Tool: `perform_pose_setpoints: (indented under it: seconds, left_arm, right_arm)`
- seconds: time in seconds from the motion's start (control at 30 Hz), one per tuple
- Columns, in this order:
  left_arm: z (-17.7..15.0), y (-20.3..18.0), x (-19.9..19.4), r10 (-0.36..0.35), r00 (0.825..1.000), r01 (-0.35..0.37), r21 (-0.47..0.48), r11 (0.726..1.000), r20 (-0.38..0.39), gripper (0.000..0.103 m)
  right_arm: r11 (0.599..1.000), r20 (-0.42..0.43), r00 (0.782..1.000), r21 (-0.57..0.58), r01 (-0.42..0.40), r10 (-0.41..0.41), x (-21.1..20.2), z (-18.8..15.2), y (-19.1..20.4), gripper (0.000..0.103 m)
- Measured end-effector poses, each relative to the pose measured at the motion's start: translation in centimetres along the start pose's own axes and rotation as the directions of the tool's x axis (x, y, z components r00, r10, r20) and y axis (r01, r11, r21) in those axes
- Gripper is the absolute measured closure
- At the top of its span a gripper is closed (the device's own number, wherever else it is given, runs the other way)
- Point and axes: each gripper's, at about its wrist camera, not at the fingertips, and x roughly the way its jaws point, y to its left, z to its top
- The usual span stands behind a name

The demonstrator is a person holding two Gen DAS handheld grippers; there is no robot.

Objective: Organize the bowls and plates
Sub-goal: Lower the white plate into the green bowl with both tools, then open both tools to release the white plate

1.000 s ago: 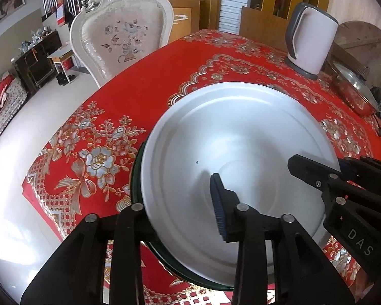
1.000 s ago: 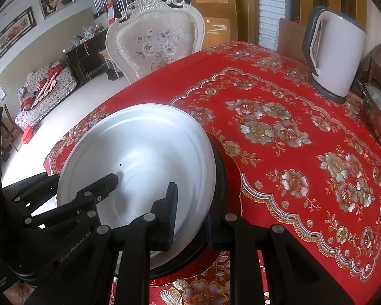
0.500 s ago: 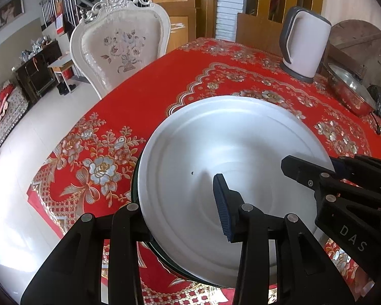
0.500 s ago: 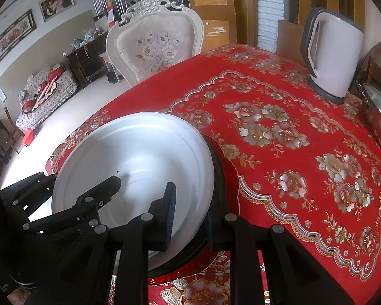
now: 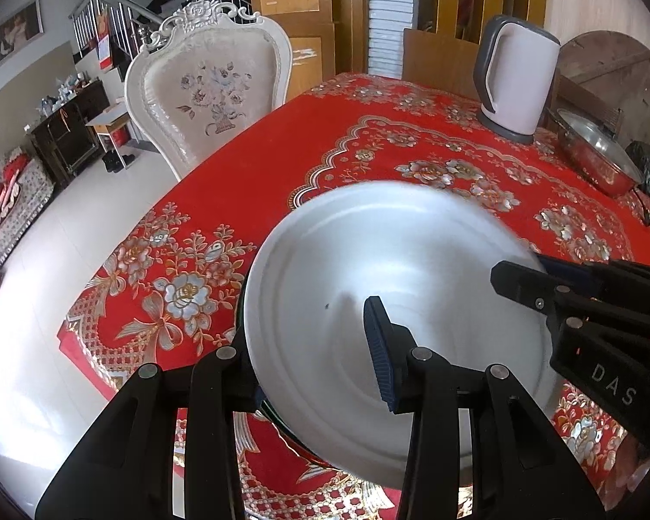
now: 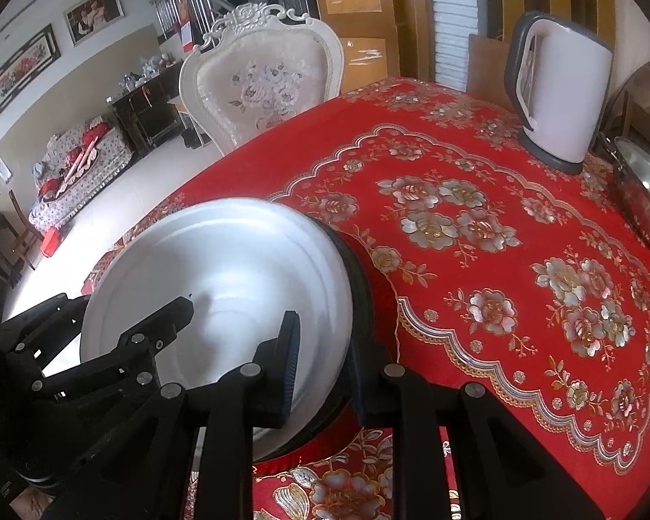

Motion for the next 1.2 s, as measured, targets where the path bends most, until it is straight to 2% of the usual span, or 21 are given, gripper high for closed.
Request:
perform_pose_setpoints:
  seconds: [0.47, 0.5, 0.53, 0.6, 0.97, 1.17, 1.2]
  left_arm:
    - [0.0, -0.2, -2.4, 0.024, 0.998, -0.025, 0.021, 0.999, 0.057, 0.064]
    - [0.0, -0.3, -2.6, 0.030, 0.998, -0.032, 0.022, 0.999, 0.063, 0.061]
    - [0.0, -0.2, -2.7, 0.032, 0.997, -0.033, 0.022, 0.999, 0.067, 0.048]
    - [0.0, -0.1, -3.0, 0.024, 0.997, -0.026, 0.022, 0.999, 0.074, 0.034]
    - [-0.3, 0.7, -4.8, 0.045, 0.995, -0.047, 0.018, 0.999, 0.085, 0.034]
    - [0.1, 0.3, -6.4, 0.037, 0.991, -0.039, 0.013, 0.999, 0.126, 0.034]
    - [0.2, 0.3, -6.5, 0.016, 0.993, -0.016, 0.003, 1.000, 0.120, 0.034]
  right_arm:
    - [1.000, 0.021, 1.000, 0.015, 0.006, -0.006, -1.1, -0.3, -0.9, 0.082]
    - [1.000, 0.024, 1.000, 0.017, 0.006, -0.006, -1.2, -0.3, -1.0, 0.082]
    - [1.000, 0.025, 1.000, 0.018, 0.006, -0.006, -1.3, -0.3, -1.0, 0.082]
    - [1.000, 0.026, 1.000, 0.024, 0.002, -0.003, -1.4, -0.4, -1.3, 0.082]
    - [0.998, 0.047, 0.999, 0.070, -0.003, -0.001, -2.7, -1.3, -3.6, 0.082]
    - [0.992, 0.059, 0.998, 0.124, -0.002, -0.005, -3.6, -1.9, -5.8, 0.082]
    - [0.992, 0.061, 0.998, 0.129, -0.004, -0.004, -3.8, -2.1, -6.0, 0.082]
